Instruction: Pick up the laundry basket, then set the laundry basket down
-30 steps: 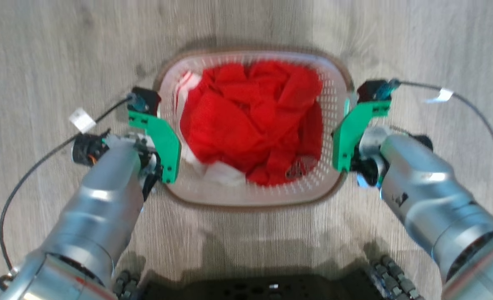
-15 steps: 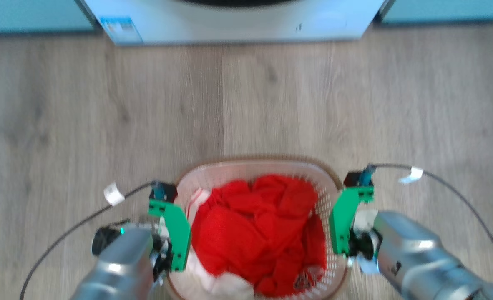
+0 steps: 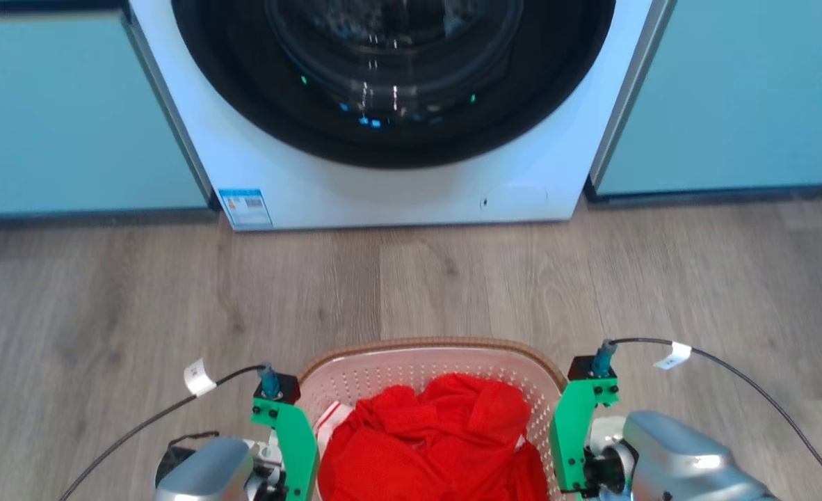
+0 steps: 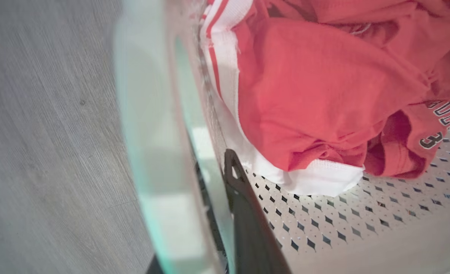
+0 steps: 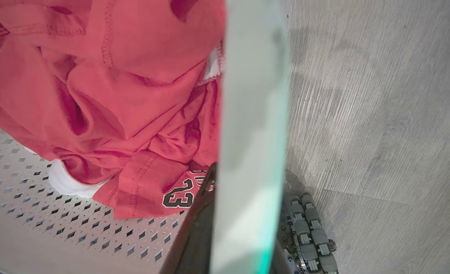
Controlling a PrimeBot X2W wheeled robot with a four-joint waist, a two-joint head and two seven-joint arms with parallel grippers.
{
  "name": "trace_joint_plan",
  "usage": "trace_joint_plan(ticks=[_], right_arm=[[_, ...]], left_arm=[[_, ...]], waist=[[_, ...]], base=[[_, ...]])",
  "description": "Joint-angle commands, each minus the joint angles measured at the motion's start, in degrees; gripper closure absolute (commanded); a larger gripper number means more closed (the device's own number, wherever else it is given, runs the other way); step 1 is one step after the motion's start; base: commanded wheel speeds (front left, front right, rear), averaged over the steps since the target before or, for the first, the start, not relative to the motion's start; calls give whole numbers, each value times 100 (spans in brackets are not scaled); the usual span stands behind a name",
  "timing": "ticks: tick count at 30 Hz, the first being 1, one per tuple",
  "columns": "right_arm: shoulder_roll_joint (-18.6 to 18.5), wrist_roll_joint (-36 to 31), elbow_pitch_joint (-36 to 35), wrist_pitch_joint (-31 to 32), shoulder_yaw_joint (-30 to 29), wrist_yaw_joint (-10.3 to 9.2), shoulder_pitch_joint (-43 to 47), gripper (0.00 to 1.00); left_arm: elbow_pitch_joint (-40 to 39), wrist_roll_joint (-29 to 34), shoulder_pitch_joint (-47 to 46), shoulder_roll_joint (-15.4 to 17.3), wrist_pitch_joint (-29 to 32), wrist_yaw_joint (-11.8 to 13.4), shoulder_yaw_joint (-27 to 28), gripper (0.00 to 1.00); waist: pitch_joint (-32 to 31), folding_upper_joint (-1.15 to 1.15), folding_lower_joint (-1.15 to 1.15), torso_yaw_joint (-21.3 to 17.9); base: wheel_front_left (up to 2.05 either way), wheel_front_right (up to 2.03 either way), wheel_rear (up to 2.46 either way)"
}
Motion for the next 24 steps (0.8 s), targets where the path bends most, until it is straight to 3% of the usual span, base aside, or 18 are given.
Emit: trace_joint_plan(ticks=[1,24], right_arm=[[-46,14,-168,-36,46,41,-139,100],[-42,242,-229,105,303,41,-324,100]], left_arm=[[-147,-7,-166,153,66,-44,-30,100],[-324,-865,-454,213,454,-44,-876,100]], waist=[[-219,-1,1,82],[-408,-1,1,267]], base=[[0,0,0],[0,0,0]])
